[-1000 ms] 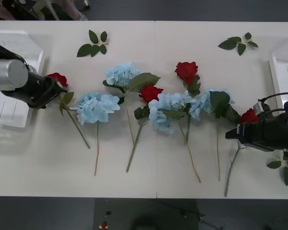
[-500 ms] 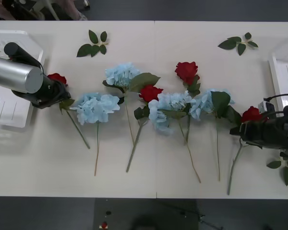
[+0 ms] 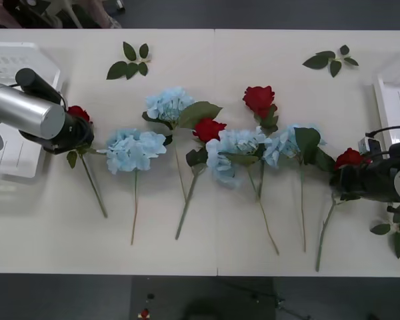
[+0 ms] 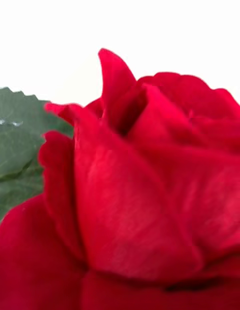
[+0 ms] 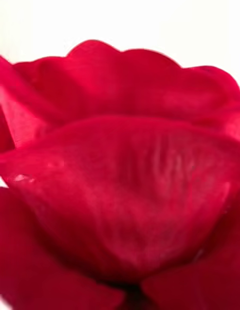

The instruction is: Put the red flowers into the right box and the blue flowers into the left box

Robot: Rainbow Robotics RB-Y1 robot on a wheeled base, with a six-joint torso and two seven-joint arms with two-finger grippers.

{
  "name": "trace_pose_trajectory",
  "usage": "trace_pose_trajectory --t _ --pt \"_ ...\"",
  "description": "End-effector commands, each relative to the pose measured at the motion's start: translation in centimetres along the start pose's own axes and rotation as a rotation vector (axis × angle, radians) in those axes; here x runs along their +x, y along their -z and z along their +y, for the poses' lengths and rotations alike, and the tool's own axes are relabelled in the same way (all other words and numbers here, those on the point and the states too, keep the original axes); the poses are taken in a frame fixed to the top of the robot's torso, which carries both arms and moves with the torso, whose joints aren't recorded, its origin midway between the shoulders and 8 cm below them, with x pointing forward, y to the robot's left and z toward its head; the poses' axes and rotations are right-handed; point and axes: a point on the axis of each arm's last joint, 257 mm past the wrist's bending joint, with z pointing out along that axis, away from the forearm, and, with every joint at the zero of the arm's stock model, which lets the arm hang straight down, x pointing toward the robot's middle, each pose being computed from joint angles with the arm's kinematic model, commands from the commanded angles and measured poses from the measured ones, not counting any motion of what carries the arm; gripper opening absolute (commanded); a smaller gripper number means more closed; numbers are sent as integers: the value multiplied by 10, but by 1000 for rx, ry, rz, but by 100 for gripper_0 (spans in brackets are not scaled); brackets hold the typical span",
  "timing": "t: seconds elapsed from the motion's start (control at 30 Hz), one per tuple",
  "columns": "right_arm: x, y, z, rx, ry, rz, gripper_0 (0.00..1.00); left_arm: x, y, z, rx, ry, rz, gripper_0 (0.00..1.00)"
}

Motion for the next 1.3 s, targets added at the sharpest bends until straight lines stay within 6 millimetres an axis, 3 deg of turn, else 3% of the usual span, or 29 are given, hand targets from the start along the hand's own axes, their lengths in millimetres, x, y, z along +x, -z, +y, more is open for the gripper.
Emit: trace_pose_trajectory --t 0.03,0.17,0.23,0.33,0.4,0.43,0.5,0.53,0.6,0.73,0.8,0.87,1.0,1.17,1.3 --pt "-2 -1 13 -25 34 -6 0 -69 38 -18 26 -67 -155 0" --pt "-5 0 12 -24 43 -12 0 -112 90 -38 126 -63 -231 0" --pt "-6 0 13 -26 45 -14 0 -137 133 -61 225 -113 -282 0" --pt "-10 2 16 -35 51 -24 0 -164 198 -114 417 -168 -378 0" --pt "-14 5 21 -45 55 -33 0 -171 228 -139 500 -216 -429 0" --pt "-20 9 25 -56 57 -45 0 -175 253 -161 564 -259 -475 0" --pt "-36 22 43 -95 71 -81 0 -171 294 -210 689 -342 -569 0" --pt "-41 27 51 -111 79 -93 0 -168 302 -222 718 -360 -592 0" --pt "-66 56 80 -165 118 -153 0 -152 326 -263 809 -439 -679 0" --pt "-115 108 100 -134 242 -216 0 -119 352 -320 946 -499 -755 0" --pt "-153 143 93 -44 306 -246 0 -89 364 -360 1047 -497 -738 0" --pt "-184 165 81 30 317 -271 0 -69 370 -386 1114 -480 -712 0" --pt "-247 195 25 223 357 -282 0 -37 382 -430 1197 -470 -704 0" --pt "-305 203 -55 422 434 -303 0 -21 400 -460 1236 -480 -725 0" --pt "-322 186 -107 553 508 -342 0 -11 415 -474 1283 -462 -707 0"
